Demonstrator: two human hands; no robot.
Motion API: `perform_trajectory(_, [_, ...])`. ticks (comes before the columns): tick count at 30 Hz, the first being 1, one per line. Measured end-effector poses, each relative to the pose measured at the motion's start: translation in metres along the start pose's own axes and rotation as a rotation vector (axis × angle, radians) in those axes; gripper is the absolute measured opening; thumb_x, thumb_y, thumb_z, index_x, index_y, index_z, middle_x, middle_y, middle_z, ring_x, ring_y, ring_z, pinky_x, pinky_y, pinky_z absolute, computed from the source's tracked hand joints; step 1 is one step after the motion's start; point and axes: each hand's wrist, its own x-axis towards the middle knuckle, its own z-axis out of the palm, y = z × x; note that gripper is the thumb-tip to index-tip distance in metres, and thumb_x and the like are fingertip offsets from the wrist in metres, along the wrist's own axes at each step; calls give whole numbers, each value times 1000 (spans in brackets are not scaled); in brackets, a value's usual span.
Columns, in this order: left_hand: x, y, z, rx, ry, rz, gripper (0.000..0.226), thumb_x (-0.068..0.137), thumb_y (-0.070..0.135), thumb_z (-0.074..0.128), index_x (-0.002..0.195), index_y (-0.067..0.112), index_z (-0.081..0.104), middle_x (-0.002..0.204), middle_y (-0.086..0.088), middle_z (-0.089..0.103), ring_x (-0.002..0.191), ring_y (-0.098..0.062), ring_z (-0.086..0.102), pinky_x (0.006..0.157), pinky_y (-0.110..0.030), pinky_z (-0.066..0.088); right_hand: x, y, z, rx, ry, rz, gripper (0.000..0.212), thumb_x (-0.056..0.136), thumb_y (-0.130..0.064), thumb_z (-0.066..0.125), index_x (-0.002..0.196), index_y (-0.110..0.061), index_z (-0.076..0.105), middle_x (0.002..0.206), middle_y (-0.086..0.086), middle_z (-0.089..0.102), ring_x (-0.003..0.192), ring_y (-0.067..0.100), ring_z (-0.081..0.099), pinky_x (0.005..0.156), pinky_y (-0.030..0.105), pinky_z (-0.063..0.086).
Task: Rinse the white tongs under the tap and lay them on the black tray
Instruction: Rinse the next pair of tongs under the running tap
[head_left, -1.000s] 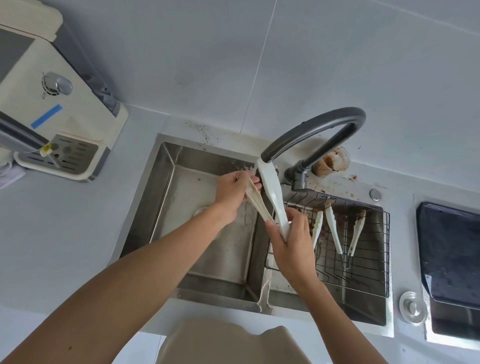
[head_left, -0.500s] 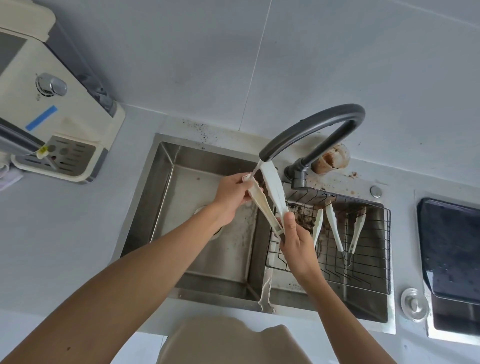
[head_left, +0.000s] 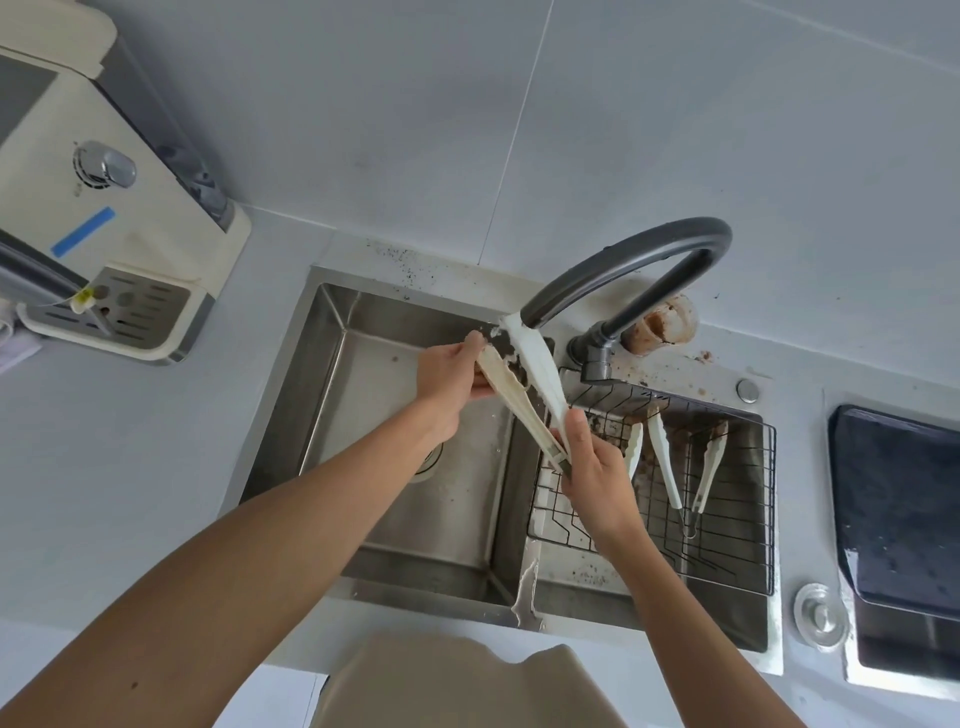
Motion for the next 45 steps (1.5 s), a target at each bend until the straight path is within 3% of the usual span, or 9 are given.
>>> perform_trajectory(6, [-3, -7, 4, -25, -143, -12, 24, 102, 16, 63, 109, -3, 75, 104, -23, 78, 96, -32, 78, 80, -38, 66, 2, 6, -13, -19, 42, 23, 118, 80, -95, 31, 99, 18, 58, 65, 8, 40, 59, 20, 38, 56, 36, 33])
perform_trajectory(14, [1, -3, -5, 101, -264, 38, 20, 99, 4, 64, 115, -2, 74, 104, -19, 79, 92, -28, 80, 83, -38, 65, 6, 7, -33, -95, 30, -67, 78, 101, -69, 41, 73, 3, 52, 55, -3, 34, 46, 9, 30, 46, 23, 27])
perform_trajectory(17, [1, -3, -3, 216, -256, 101, 24, 101, 2, 62, 120, -6, 72, 106, -21, 78, 88, -26, 80, 78, -33, 66, 5, 3, -38, -138, 18, -87, 71, 103, -57, 45, 73, 7, 53, 51, -7, 32, 39, 3, 29, 42, 17, 26])
perform_trajectory(19, [0, -3, 0, 265, -245, 142, 22, 102, 4, 61, 116, -7, 73, 102, -23, 78, 83, -24, 80, 73, -30, 66, 6, 3, -39, -166, 30, -91, 69, 99, -61, 43, 69, 1, 50, 50, -8, 32, 41, 5, 29, 44, 21, 26])
perform_trajectory(24, [-2, -4, 4, 236, -219, 134, 25, 102, 16, 64, 113, -5, 73, 89, -20, 79, 73, -24, 80, 63, -28, 65, 9, 5, -43, -198, 41, -93, 81, 96, -66, 38, 62, 7, 49, 50, 2, 38, 43, 13, 34, 47, 29, 27])
perform_trajectory(28, [2, -3, -6, 230, -359, 75, 24, 101, 10, 64, 117, -5, 74, 99, -20, 80, 88, -28, 80, 81, -37, 66, 13, 7, -53, -221, 70, -63, 68, 95, -66, 37, 56, -11, 48, 48, 0, 39, 39, 8, 35, 42, 25, 28])
perform_trajectory(32, [2, 4, -18, 248, -532, 12, 27, 100, 2, 62, 125, -6, 69, 111, -24, 77, 100, -31, 78, 87, -35, 64, 18, 11, -60, -223, 76, -20, 74, 93, -71, 37, 61, -6, 55, 51, 3, 41, 46, 16, 39, 46, 27, 32])
perform_trajectory(39, [2, 12, -19, 166, -550, -6, 23, 100, 6, 62, 118, -2, 73, 109, -20, 78, 102, -33, 77, 89, -38, 64, 29, 7, -64, -218, 47, -25, 92, 96, -68, 39, 77, 19, 64, 51, 5, 43, 45, 15, 39, 44, 26, 31])
perform_trajectory(45, [7, 9, -18, 430, -410, 161, 16, 96, 6, 70, 106, -4, 77, 86, -19, 80, 77, -27, 79, 70, -31, 65, 31, -5, -66, -273, 54, -43, 70, 100, -63, 45, 48, -16, 41, 38, -10, 32, 36, 7, 29, 46, 26, 28])
